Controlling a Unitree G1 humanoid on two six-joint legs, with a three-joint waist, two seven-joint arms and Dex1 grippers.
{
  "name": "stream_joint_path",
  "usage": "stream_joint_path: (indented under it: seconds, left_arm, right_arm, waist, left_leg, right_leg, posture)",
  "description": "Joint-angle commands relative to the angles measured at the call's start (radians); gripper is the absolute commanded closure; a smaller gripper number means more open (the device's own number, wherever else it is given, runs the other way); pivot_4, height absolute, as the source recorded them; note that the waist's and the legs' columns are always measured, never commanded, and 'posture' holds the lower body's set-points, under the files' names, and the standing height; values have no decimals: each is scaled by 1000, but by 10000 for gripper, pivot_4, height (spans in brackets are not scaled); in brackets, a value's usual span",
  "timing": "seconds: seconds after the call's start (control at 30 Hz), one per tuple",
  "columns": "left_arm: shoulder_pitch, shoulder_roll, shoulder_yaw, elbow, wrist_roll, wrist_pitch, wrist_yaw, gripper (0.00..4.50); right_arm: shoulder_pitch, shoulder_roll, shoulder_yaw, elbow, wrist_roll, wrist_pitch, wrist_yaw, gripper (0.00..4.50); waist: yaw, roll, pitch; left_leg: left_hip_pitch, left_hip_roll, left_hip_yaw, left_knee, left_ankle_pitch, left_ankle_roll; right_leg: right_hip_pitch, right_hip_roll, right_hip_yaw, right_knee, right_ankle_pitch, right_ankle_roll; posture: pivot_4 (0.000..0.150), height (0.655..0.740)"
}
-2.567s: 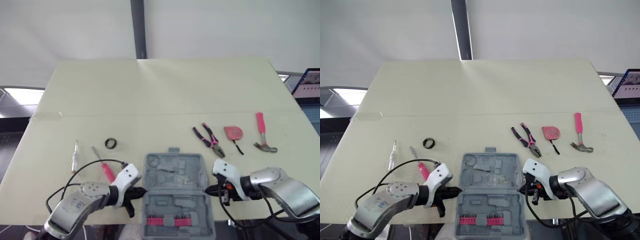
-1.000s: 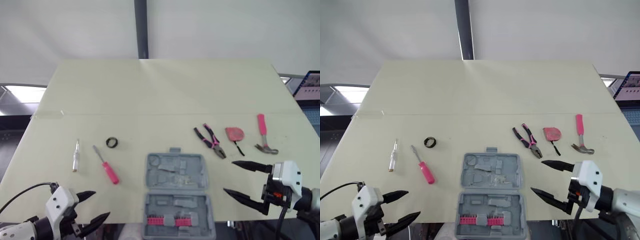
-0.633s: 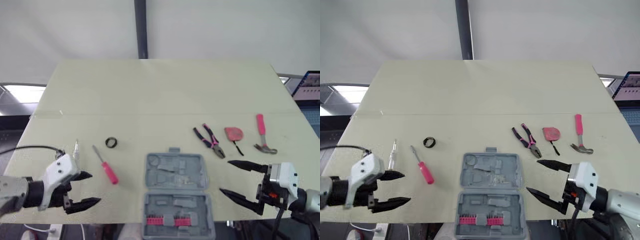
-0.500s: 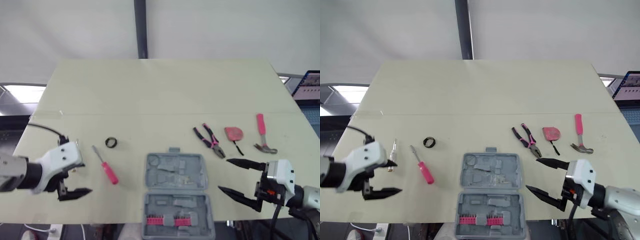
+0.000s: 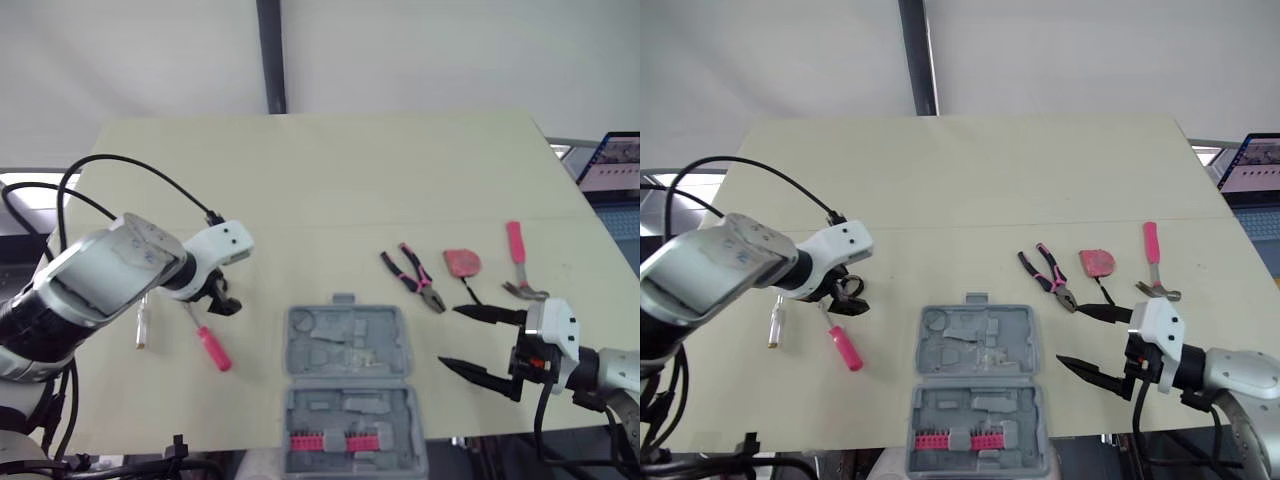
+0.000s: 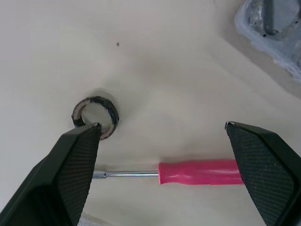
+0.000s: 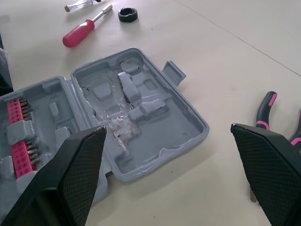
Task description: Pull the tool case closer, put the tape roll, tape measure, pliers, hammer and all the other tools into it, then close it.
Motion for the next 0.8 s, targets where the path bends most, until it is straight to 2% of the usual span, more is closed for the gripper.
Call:
stream_joint_path:
  seconds: [0.03,0.23,0.8]
  left_arm:
    - [-38,-5,-45,26,42,8,23,0]
    - [-35,9,-132,75,96,-48,21,0]
    - [18,-44,-192,202,197,-158,-17,0]
  right_arm:
    - [15,-11,-37,-10,9,-15,7,256]
    - [49,-10,-55,-21,7,-17,1,256]
    - [100,-17,-103,-47,17,-9,4,256]
  waist:
    - [-4,-1,0]
    - [-7,-1,0]
    - [-6,-1,1]
  left_leg:
    - [0,0,0,0,0,0]
    - [0,0,0,0,0,0]
    - [0,0,0,1,0,0]
  right_leg:
    - [0,0,0,0,0,0]
    - [0,0,0,0,0,0]
    - [0,0,0,0,0,0]
  posture:
    - [1500,7400]
    - [1500,7400]
    - [1500,7400]
